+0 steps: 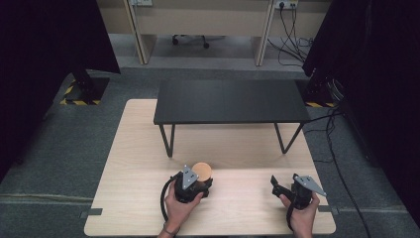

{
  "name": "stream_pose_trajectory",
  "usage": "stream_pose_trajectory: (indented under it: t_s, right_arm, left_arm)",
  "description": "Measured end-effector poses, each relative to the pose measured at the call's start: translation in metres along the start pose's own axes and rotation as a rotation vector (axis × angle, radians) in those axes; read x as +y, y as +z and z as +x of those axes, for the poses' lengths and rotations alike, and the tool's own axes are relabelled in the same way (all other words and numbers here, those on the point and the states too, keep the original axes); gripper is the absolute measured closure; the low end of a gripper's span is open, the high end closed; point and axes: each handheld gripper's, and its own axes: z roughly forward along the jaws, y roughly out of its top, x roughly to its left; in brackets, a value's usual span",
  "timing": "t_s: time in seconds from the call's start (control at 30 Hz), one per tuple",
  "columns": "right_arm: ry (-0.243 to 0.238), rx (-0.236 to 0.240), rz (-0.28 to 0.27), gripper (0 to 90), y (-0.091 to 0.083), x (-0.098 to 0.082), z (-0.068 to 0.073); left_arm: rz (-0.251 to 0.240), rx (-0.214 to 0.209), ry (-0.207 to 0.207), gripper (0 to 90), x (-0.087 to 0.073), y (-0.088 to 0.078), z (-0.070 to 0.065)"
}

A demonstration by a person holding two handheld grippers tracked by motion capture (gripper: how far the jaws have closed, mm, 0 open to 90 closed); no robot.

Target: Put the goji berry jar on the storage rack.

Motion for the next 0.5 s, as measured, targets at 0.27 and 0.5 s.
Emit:
stream_pose_trajectory:
  t_s: [0.27,0.5]
  right_arm:
    - [-0.006,0.000,0.001,9.0,0.000,0.000,0.001]
    - [-0.003,-0.005,0.002,9.0,0.000,0.000,0.002]
  left_arm:
    - [-0.009,0.008,-0.018,25.3,0.006,-0.023,0.001]
    - [-0.057,0.052,0.002,25.3,0.017,-0.062,-0.005]
